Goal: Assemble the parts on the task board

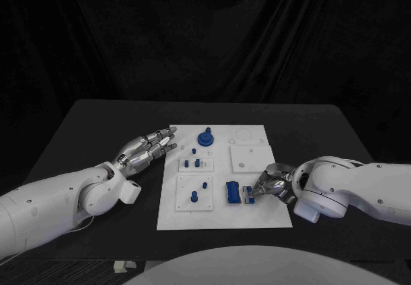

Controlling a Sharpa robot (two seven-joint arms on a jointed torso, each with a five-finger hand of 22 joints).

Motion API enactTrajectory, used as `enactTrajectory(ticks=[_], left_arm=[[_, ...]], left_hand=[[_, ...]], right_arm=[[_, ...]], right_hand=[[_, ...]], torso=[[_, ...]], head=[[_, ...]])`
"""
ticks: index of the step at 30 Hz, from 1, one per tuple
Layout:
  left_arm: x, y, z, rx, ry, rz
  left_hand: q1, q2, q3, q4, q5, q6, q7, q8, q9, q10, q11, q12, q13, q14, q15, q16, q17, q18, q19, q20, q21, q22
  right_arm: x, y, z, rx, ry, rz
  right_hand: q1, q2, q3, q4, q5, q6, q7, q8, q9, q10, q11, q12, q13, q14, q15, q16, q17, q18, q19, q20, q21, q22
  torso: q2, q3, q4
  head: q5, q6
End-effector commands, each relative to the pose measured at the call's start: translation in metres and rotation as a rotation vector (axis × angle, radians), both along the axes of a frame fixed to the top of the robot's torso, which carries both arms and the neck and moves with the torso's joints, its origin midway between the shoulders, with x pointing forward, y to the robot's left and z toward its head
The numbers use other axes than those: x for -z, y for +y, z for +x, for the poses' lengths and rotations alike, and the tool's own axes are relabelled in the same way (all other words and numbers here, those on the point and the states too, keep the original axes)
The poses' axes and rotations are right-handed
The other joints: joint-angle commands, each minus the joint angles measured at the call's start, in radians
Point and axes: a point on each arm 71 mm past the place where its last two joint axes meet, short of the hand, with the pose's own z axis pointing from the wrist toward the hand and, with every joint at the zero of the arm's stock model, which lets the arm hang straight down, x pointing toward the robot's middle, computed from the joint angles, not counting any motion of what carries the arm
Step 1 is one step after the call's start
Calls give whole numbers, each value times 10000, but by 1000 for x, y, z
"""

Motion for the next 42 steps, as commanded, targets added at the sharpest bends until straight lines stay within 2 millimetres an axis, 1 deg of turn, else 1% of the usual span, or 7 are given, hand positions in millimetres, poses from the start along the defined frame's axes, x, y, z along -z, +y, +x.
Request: enactTrajectory(ticks=[1,10,16,20,26,36,42], left_arm=[[-1,-2,-1,92,10,-186],[0,-3,0,121,32,-182],[0,-3,0,164,68,-175],[0,-4,0,192,93,-172],[0,-4,0,212,110,-171],[0,-4,0,216,117,-169],[0,-3,0,205,122,-161]], left_hand=[[97,-2,-2,-39,45,-29,33,-30,-5,-5,67,-10,8,-4,67,-36,-14,167,1,68,52,-6],[103,1,4,-46,48,-26,36,-30,-4,-5,68,-9,8,-4,69,-36,-14,168,2,70,53,-5],[107,4,8,-52,50,-29,39,-31,-5,-5,70,-9,8,-4,70,-36,-14,168,0,71,51,-8],[112,7,14,-58,53,-23,41,-30,-4,-4,72,-7,9,-4,74,-36,-14,167,-1,73,50,-10],[123,1,24,-83,55,10,84,-20,2,5,86,8,12,-4,77,-36,-14,167,-1,77,50,-11],[128,2,31,-95,58,24,115,-16,4,13,96,21,15,-4,76,-36,-14,168,0,78,52,-9],[130,3,35,-100,63,26,123,-15,4,16,100,25,16,-4,76,-36,-14,169,1,79,52,-8]], right_arm=[[0,0,-1,140,-50,24],[1,0,-1,83,38,-24],[2,-1,-1,58,124,-93],[2,-1,0,79,113,-104],[2,-1,1,88,90,-97],[-1,-3,2,-34,-458,-95],[-9,-4,4,-744,-1766,-255]], right_hand=[[-24,4,-54,-6,32,5,-60,45,14,1077,-76,27,2632,651,-84,26,289,64,279,-62,-55,2024],[-21,-12,-386,87,-451,-45,-73,128,69,1077,-95,27,2632,647,-108,13,258,67,275,-89,-75,2020],[-157,-47,-773,320,-1252,-92,-62,177,88,1077,-82,27,2632,647,-97,10,248,70,271,-83,-101,2014],[-769,-56,-1330,924,-2393,-71,-65,235,98,1077,-80,27,2632,649,-90,11,247,71,275,-73,-107,2014],[-1016,13,-1774,1356,-3074,-105,-94,294,112,1077,-106,27,2632,649,-114,11,242,75,272,-94,-131,2009],[-1077,55,-2055,1571,-3184,-115,-109,337,126,1077,-118,27,2632,647,-124,7,229,77,270,-105,-142,2008],[-179,-21,-2195,1110,-2723,-79,-178,830,473,1077,-179,27,2632,666,-179,53,332,72,278,-149,-125,2016]], torso=[[2,-2,0],[5,3,0],[2,-2,-2],[8,-3,-2],[2,2,4],[0,-2,-6],[3,-2,-3]], head=[[-6,-2],[4,-2],[4,-2],[-10,-2],[11,-2],[31,-2],[49,-2]])
